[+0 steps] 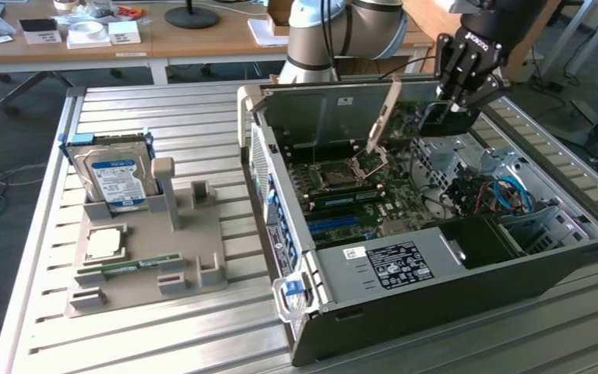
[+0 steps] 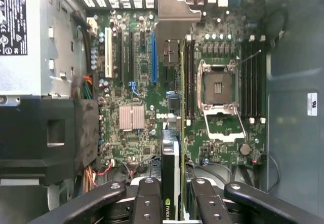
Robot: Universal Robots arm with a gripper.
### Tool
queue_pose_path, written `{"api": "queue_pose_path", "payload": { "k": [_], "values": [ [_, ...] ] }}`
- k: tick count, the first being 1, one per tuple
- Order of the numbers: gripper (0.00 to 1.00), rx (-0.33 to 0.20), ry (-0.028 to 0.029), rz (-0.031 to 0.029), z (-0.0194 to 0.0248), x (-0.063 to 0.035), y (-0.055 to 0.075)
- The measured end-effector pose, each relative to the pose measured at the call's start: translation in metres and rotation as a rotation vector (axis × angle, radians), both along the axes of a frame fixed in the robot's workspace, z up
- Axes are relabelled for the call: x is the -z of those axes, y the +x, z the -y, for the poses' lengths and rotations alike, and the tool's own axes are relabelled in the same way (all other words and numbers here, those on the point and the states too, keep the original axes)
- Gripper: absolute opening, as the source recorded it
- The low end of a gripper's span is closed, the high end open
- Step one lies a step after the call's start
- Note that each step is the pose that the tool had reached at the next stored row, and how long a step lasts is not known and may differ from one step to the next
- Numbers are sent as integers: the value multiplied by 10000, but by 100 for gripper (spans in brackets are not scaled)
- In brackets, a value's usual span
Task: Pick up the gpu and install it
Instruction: 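Insert the gpu into the slot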
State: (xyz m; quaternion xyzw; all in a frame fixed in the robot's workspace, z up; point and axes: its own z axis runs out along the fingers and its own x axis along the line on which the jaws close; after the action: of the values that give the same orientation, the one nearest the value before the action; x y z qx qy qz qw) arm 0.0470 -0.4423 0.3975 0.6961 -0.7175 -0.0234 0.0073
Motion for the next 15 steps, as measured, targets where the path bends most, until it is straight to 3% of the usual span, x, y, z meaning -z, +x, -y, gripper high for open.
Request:
{"api": "queue_pose_path", "payload": {
  "k": [4, 11, 15],
  "values": [
    [27, -42, 0, 164, -1, 20, -32],
    [27, -47, -10, 185, -15, 56, -96],
    [27, -45, -21, 261, -28, 89, -198]
  ]
}}
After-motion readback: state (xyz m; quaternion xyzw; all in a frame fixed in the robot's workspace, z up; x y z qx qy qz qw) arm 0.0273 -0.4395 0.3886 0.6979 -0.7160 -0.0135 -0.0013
